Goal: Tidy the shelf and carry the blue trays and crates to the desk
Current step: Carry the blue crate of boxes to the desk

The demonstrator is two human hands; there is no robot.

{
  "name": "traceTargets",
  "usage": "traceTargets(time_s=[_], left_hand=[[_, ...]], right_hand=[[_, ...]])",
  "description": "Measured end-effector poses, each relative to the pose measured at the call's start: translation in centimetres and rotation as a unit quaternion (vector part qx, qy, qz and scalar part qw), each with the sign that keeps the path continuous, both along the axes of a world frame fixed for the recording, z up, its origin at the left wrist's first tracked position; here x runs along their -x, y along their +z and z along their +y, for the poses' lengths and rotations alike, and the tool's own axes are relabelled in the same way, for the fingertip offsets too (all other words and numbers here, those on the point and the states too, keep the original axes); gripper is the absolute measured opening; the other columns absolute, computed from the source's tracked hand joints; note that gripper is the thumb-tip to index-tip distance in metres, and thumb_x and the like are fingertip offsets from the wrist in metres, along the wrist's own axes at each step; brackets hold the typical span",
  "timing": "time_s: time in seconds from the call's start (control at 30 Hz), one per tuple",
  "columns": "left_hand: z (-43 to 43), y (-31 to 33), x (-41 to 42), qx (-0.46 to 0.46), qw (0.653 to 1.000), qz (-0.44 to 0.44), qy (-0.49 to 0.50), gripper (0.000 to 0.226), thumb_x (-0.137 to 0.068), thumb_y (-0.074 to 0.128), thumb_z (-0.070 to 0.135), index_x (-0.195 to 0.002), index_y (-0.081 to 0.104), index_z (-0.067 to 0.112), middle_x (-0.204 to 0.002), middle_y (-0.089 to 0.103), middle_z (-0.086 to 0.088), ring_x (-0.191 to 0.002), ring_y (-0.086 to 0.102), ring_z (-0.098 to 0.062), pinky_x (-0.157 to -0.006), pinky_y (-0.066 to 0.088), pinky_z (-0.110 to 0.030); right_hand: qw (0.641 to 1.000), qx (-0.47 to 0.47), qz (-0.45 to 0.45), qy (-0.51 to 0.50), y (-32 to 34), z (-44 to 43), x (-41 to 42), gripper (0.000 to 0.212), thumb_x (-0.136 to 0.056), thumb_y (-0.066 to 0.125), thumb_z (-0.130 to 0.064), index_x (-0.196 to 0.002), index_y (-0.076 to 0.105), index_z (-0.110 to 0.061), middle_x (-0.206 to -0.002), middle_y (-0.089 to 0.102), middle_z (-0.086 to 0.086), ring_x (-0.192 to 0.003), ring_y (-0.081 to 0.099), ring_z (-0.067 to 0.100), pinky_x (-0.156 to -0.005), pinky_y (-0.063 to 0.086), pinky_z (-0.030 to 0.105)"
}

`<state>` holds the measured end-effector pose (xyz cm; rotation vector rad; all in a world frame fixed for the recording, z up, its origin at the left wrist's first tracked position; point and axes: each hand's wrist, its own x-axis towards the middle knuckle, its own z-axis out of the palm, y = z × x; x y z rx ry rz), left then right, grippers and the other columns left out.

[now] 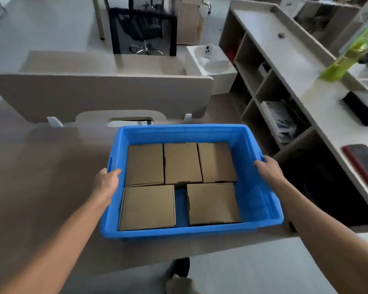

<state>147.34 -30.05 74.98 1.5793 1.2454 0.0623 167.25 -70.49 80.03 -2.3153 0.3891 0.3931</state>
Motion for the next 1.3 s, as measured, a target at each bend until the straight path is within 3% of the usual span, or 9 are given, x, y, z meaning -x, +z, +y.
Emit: traceTargets(time_s=[0.1,0.23,0.37,0.47,0.6,0.73,0.83,0.97,1.3], left_hand=[[-2.2,-0.7,-2.8,0.001,1.0,-0.007,0.019,0.027,-0.095,0.052,0.031,-0.108,0.059,0.009,-0.077,0.053,-0.006,-0.065,0.048,-0.022,-0.065,0.038,-0.033],[-4.0,-1.1,-5.7,0.003,1.0,0.001,0.024,0.017,-0.097,0.051,0.028,-0.083,0.052,0.018,-0.08,0.05,-0.004,-0.066,0.046,-0.019,-0.065,0.036,-0.031],[-4.1,-1.3,-7.7,0.007,1.0,0.002,-0.007,0.04,-0.093,0.054,0.033,-0.125,0.056,0.009,-0.111,0.061,-0.007,-0.098,0.058,-0.027,-0.087,0.045,-0.038],[-3.8,-1.3,-7.8,0.014,0.999,0.013,-0.045,0.049,-0.09,0.053,0.037,-0.133,0.052,0.013,-0.127,0.061,-0.008,-0.113,0.058,-0.03,-0.099,0.046,-0.045],[-5.1,-0.9,-5.3,-0.012,0.996,0.004,-0.092,0.042,-0.095,0.05,0.025,-0.136,0.047,0.017,-0.129,0.06,-0.01,-0.106,0.058,-0.03,-0.092,0.047,-0.041],[-8.9,-1.4,0.1,-0.068,0.99,0.002,-0.121,0.063,-0.096,0.043,0.011,-0.153,0.018,0.024,-0.151,0.04,-0.001,-0.116,0.05,-0.023,-0.089,0.039,-0.033],[-10.9,-2.6,2.6,-0.092,0.991,-0.02,-0.099,0.062,-0.095,0.039,0.007,-0.152,0.019,0.022,-0.153,0.038,-0.003,-0.13,0.045,-0.025,-0.101,0.04,-0.038],[-11.5,-3.0,2.9,-0.095,0.993,-0.003,-0.073,0.057,-0.098,0.036,0.01,-0.152,0.02,0.019,-0.154,0.037,-0.006,-0.136,0.041,-0.029,-0.109,0.037,-0.046],[-11.6,-3.0,1.0,-0.128,0.99,0.032,-0.055,0.05,-0.094,0.037,0.008,-0.142,0.031,0.021,-0.133,0.053,-0.007,-0.107,0.055,-0.03,-0.087,0.046,-0.041]], right_hand=[[1.0,-0.001,0.002,0.018,-2.0,-1.1,-5.2,0.025,-0.075,0.056,-0.024,-0.094,0.065,-0.01,-0.088,0.07,0.017,-0.083,0.068,0.038,-0.077,0.056,0.049],[0.999,-0.026,0.006,0.031,-2.5,-0.8,-8.0,0.032,-0.092,0.055,-0.01,-0.124,0.056,-0.006,-0.102,0.063,0.021,-0.082,0.06,0.032,-0.076,0.052,0.048],[0.999,-0.035,-0.001,0.022,-3.6,-1.8,-9.6,0.042,-0.098,0.051,-0.011,-0.14,0.045,-0.01,-0.118,0.059,0.018,-0.087,0.056,0.025,-0.079,0.047,0.04],[0.999,-0.022,-0.025,0.018,-3.7,-2.6,-9.0,0.042,-0.098,0.051,-0.018,-0.139,0.047,-0.019,-0.128,0.061,0.01,-0.098,0.059,0.025,-0.089,0.05,0.043],[0.998,0.032,-0.025,0.037,-2.1,-3.8,-3.7,0.048,-0.099,0.047,-0.017,-0.146,0.039,-0.021,-0.128,0.059,0.009,-0.104,0.058,0.03,-0.085,0.047,0.039],[0.995,0.072,-0.063,0.037,-2.2,-5.7,3.4,0.057,-0.097,0.048,-0.012,-0.151,0.032,-0.021,-0.14,0.055,0.016,-0.12,0.055,0.038,-0.095,0.044,0.04],[0.996,0.067,-0.055,0.015,-2.8,-6.8,5.9,0.056,-0.101,0.045,-0.02,-0.154,0.027,-0.026,-0.148,0.048,0.012,-0.129,0.048,0.036,-0.105,0.036,0.041],[0.998,0.033,-0.056,-0.009,-3.7,-6.2,5.9,0.06,-0.101,0.04,-0.013,-0.156,0.019,-0.026,-0.15,0.043,0.014,-0.127,0.05,0.036,-0.097,0.039,0.033],[0.999,-0.018,-0.027,-0.041,-4.4,-5.9,2.5,0.069,-0.095,0.036,-0.003,-0.15,0.024,-0.045,-0.149,0.047,0.004,-0.124,0.055,0.032,-0.098,0.048,0.041]])
